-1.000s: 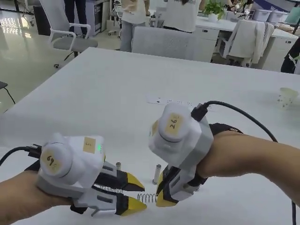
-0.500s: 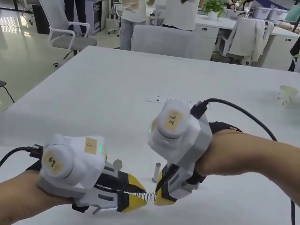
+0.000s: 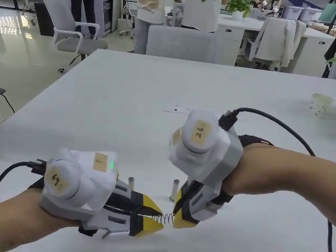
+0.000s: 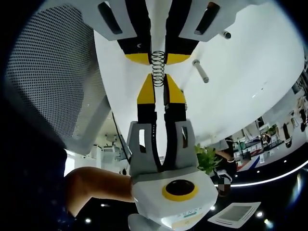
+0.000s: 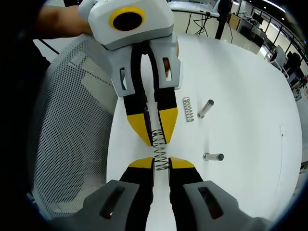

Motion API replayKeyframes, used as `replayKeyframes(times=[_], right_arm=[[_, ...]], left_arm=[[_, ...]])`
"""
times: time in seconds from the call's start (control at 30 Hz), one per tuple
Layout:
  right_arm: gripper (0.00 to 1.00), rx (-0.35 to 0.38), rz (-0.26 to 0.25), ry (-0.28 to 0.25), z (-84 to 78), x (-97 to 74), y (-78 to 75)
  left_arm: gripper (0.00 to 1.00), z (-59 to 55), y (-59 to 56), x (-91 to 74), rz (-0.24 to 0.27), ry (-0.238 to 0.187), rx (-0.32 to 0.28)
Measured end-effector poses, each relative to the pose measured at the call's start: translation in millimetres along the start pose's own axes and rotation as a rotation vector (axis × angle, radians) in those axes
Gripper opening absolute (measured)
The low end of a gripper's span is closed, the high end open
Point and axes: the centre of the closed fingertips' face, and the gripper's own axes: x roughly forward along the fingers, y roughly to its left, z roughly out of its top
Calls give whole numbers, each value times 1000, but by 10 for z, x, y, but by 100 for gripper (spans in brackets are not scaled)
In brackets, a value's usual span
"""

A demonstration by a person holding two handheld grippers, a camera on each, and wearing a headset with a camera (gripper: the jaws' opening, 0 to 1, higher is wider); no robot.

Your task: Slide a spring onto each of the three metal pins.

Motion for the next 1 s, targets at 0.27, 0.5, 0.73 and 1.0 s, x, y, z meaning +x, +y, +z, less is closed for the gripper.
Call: replayKeyframes(times=[0.27, 0.5, 0.73, 1.0], right_arm=[[12, -8, 7, 12, -69, 51, 9], [11, -5, 15, 7, -77, 75, 16], [9, -7, 14, 6, -80, 72, 18], [9, 18, 10, -15, -24, -1, 29]], left_arm=[[2, 49, 14, -53, 11, -20, -3], [2, 91, 1, -64, 11, -36, -1], [2, 100, -6, -59, 10, -38, -3], [2, 66, -9, -30, 15, -18, 0]])
